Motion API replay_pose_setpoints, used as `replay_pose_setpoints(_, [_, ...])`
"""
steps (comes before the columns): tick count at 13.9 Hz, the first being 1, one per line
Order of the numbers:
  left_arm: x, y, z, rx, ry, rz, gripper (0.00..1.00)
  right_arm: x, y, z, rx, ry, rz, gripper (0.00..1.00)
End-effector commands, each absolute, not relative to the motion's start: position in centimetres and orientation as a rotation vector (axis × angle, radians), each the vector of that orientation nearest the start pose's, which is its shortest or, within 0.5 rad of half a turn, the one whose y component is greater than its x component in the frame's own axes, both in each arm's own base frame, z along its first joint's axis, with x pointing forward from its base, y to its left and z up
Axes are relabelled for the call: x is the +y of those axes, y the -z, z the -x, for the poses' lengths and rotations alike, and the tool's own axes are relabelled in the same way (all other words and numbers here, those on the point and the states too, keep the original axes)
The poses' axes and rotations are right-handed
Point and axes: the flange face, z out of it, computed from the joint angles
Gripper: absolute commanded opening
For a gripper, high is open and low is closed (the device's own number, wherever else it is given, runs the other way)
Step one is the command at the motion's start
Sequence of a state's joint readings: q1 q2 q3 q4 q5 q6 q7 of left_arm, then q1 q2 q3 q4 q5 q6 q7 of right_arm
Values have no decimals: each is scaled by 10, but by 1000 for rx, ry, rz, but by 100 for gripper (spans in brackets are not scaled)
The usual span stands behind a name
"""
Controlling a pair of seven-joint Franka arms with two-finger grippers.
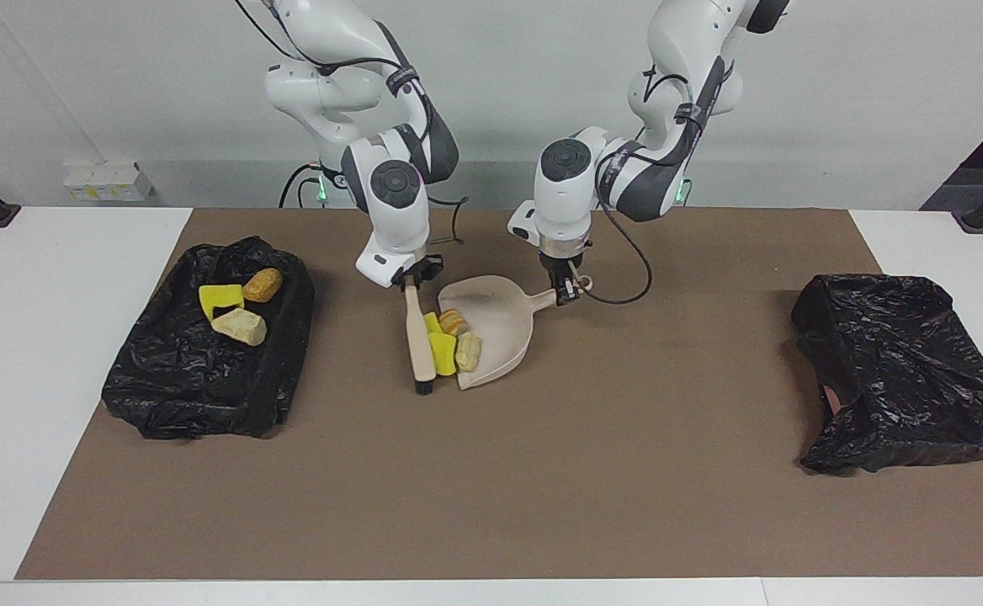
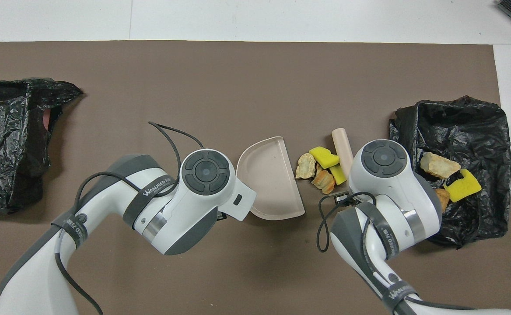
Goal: Sweep and dump trash in bin
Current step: 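Sweep the remaining pieces with the right gripper into the held dustpan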
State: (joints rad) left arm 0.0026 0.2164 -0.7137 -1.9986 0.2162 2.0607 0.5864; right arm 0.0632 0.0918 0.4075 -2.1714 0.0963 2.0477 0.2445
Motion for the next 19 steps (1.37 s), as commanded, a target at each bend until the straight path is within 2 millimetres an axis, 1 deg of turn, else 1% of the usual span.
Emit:
replay_pose_setpoints(1, [-349,-368,-441,1990,-151,2303,0,264,-340,-457,-256,-393,2917,0])
replay_pose_setpoints(2, [-348,-367,-443,2016,-145,2286,0,267,-344,-457,-248,-388,2902,0])
replay_pose_setpoints(3, [-347,-367,-444,2100,-149,2216,0,269,-353,-459,-264,-369,2900,0])
replay_pose_setpoints(4, [-344,-367,-447,2147,-151,2174,0,270,-366,-463,-266,-349,2898,0])
replay_pose_setpoints(5, [-342,-366,-449,2161,-152,2163,0,270,-381,-462,-269,-338,2903,0])
replay_pose_setpoints(6, [-333,-365,-457,2143,-152,2181,0,268,-391,-460,-287,-328,2911,0])
replay_pose_setpoints(8, [-326,-365,-466,2194,-132,2137,0,263,-406,-452,-291,-361,2936,0])
replay_pose_setpoints(10, [-317,-365,-474,2205,-128,2124,0,257,-422,-443,-269,-355,3025,0])
replay_pose_setpoints(11, [-310,-367,-479,2210,-129,2117,0,260,-430,-438,-246,-350,3085,0])
replay_pose_setpoints(12, [-301,-371,-485,2230,-126,2097,0,264,-440,-432,-206,-373,3123,0])
replay_pose_setpoints(13, [-292,-377,-490,2241,-118,2087,0,284,-446,-416,-206,-412,3149,0])
replay_pose_setpoints(14, [-284,-386,-495,2241,-96,2115,0,298,-453,-404,-194,-401,3168,0])
replay_pose_setpoints(15, [-271,-397,-500,2262,-73,2116,0,303,-453,-395,-170,-407,3166,0])
replay_pose_setpoints(16, [-258,-410,-503,2297,-52,2096,0,315,-452,-385,-178,-414,3147,0])
replay_pose_setpoints(17, [-240,-421,-505,2317,-61,2104,0,327,-455,-377,-164,-445,3084,0])
replay_pose_setpoints(18, [-217,-434,-509,2327,-57,2115,0,332,-454,-376,-128,-455,3068,0])
replay_pose_setpoints(19, [-197,-445,-513,2336,-32,2128,0,345,-443,-368,-90,-425,3073,0])
